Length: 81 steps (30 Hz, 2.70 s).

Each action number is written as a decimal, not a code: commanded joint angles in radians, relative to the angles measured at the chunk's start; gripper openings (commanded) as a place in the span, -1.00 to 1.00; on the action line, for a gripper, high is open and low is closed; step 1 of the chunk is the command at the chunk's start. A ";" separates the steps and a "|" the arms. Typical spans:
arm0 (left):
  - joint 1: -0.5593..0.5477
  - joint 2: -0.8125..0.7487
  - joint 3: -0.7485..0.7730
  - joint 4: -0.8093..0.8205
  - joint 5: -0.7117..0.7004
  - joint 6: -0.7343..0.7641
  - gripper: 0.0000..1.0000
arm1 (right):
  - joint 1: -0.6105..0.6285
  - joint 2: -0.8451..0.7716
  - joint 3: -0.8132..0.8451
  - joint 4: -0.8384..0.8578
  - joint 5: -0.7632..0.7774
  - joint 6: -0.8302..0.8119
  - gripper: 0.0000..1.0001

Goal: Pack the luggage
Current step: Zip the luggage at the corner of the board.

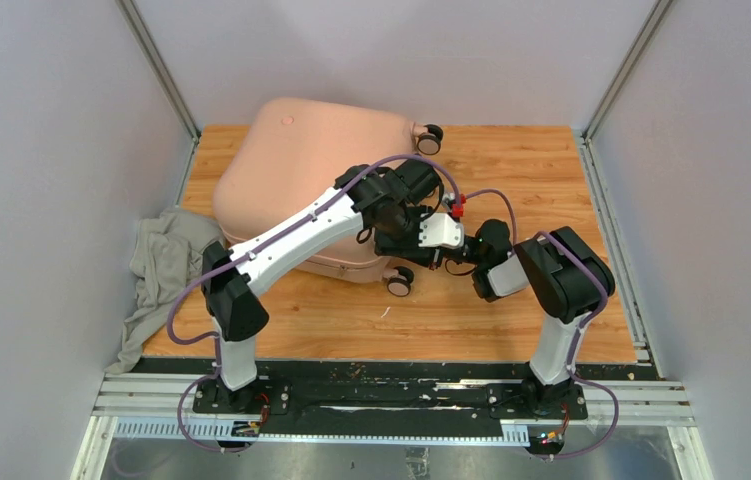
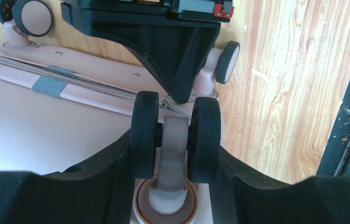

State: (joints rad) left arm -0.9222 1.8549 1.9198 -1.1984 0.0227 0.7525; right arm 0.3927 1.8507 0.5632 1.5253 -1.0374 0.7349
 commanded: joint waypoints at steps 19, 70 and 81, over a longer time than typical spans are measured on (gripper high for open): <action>0.046 -0.007 0.132 0.198 -0.116 -0.202 -1.00 | 0.224 -0.183 -0.202 0.070 0.314 -0.151 -1.00; 0.046 0.052 0.255 0.381 -0.029 -0.454 -1.00 | 0.268 -0.383 -0.466 0.056 0.888 -0.095 -0.11; 0.046 0.052 0.258 0.381 0.005 -0.447 -1.00 | 0.208 -0.298 -0.270 0.069 0.725 0.017 -0.06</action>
State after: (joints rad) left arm -0.8738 2.0045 2.1143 -1.0180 0.0200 0.4057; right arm 0.6128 1.5135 0.2298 1.5429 -0.2256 0.7147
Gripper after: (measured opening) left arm 0.508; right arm 0.431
